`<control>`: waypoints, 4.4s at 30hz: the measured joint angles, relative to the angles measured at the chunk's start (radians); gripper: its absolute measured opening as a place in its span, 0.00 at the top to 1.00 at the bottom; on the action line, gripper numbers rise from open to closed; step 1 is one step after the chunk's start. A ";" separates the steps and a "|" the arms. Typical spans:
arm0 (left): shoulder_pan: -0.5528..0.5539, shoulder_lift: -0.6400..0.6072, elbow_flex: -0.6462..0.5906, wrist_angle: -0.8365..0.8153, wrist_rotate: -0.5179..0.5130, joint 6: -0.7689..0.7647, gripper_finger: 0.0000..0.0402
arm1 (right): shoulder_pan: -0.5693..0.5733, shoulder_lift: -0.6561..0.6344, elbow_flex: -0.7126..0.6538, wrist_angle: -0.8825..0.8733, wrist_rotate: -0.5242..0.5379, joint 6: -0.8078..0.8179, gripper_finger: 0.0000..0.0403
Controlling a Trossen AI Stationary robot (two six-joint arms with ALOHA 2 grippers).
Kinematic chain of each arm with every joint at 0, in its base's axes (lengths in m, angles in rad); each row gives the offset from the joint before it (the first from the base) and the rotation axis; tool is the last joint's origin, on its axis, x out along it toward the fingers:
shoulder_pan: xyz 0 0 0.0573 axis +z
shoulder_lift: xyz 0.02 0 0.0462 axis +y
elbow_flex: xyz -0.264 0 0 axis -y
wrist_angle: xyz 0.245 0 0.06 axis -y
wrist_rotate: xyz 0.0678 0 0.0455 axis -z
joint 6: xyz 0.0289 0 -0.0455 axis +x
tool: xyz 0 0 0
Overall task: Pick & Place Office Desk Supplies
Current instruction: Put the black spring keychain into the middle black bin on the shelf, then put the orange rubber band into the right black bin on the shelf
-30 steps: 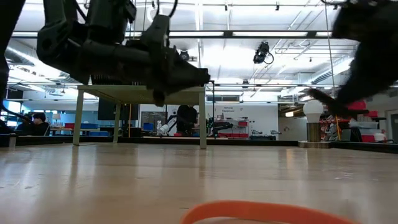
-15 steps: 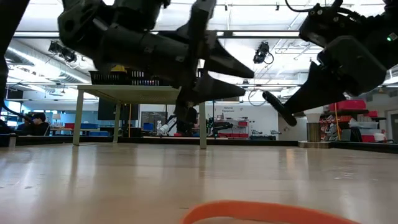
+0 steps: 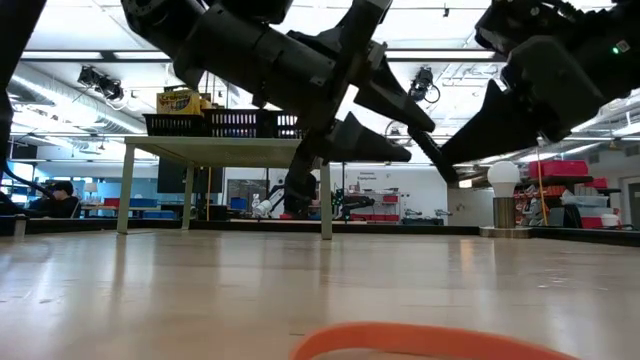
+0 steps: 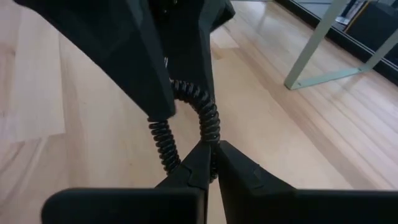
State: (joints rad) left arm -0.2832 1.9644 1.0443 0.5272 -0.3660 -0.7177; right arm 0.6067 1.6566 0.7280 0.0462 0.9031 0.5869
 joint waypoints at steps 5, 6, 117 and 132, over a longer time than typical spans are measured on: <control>0.002 0.000 0.002 -0.002 0.023 -0.001 0.72 | 0.003 0.000 0.000 0.014 0.001 -0.016 0.94; 0.001 0.000 0.002 -0.002 0.028 0.006 0.77 | 0.005 0.000 0.000 0.016 0.002 -0.016 0.94; 0.152 -0.856 -0.784 0.340 0.123 0.733 0.97 | 0.111 0.221 0.493 -0.460 -0.203 0.346 0.97; 0.151 -0.851 -0.784 0.321 0.123 0.732 0.97 | 0.155 0.522 0.976 -0.707 -0.429 0.401 0.75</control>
State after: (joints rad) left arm -0.1318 1.1130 0.2600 0.8486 -0.2428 0.0143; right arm 0.7617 2.1781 1.7041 -0.6606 0.4743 0.9878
